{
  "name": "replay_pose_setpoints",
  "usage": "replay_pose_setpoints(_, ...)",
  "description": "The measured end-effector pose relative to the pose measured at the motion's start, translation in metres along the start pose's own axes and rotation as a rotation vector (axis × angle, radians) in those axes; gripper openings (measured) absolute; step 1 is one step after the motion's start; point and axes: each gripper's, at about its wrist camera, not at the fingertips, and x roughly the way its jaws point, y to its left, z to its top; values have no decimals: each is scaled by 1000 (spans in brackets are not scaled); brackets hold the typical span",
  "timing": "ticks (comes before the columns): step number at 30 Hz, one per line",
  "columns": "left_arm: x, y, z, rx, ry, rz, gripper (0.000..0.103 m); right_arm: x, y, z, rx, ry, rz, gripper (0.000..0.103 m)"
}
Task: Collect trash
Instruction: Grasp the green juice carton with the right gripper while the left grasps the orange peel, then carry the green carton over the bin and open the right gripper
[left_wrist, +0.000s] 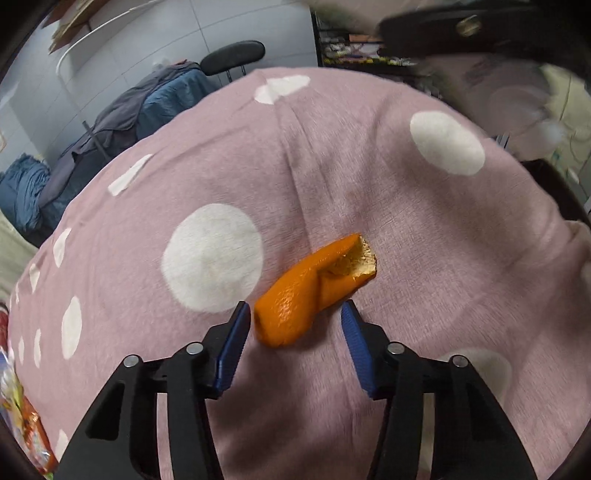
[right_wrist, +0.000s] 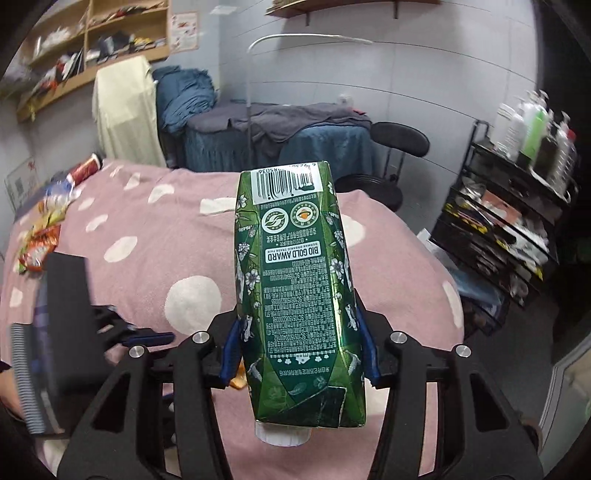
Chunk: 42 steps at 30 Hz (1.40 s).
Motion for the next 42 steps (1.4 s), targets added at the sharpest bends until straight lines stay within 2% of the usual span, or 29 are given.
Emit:
replay_pose_setpoints(5, 8, -3, 5, 32, 24, 21, 41, -26, -23, -13, 71, -29, -9, 51)
replay_pose_setpoints(7, 5, -6, 5, 43, 15, 27, 34, -35, -30, -19, 97, -40, -17, 51)
replay_pose_setpoints(11, -2, -8, 2, 13, 9, -13, 27, -46, -40, -31, 140, -45, -22, 51)
replay_pose_setpoints(13, -8, -6, 0, -5, -3, -28, 19, -53, -46, -38, 164, -47, -19, 51)
replay_pose_setpoints(17, -26, 3, -5, -91, -58, -78, 17, -67, -55, -50, 206, -62, -20, 51)
replay_pose_setpoints(27, -88, 5, -27, -254, -215, -122, 17, -102, -70, -81, 271, -88, -44, 51)
replay_pose_setpoints(33, -108, -6, -38, -305, -267, -151, 17, -123, -73, -103, 287, -100, -68, 51)
replay_pose_setpoints(42, -132, -38, -48, -313, -309, -199, 17, -149, -82, -132, 327, -105, -101, 51)
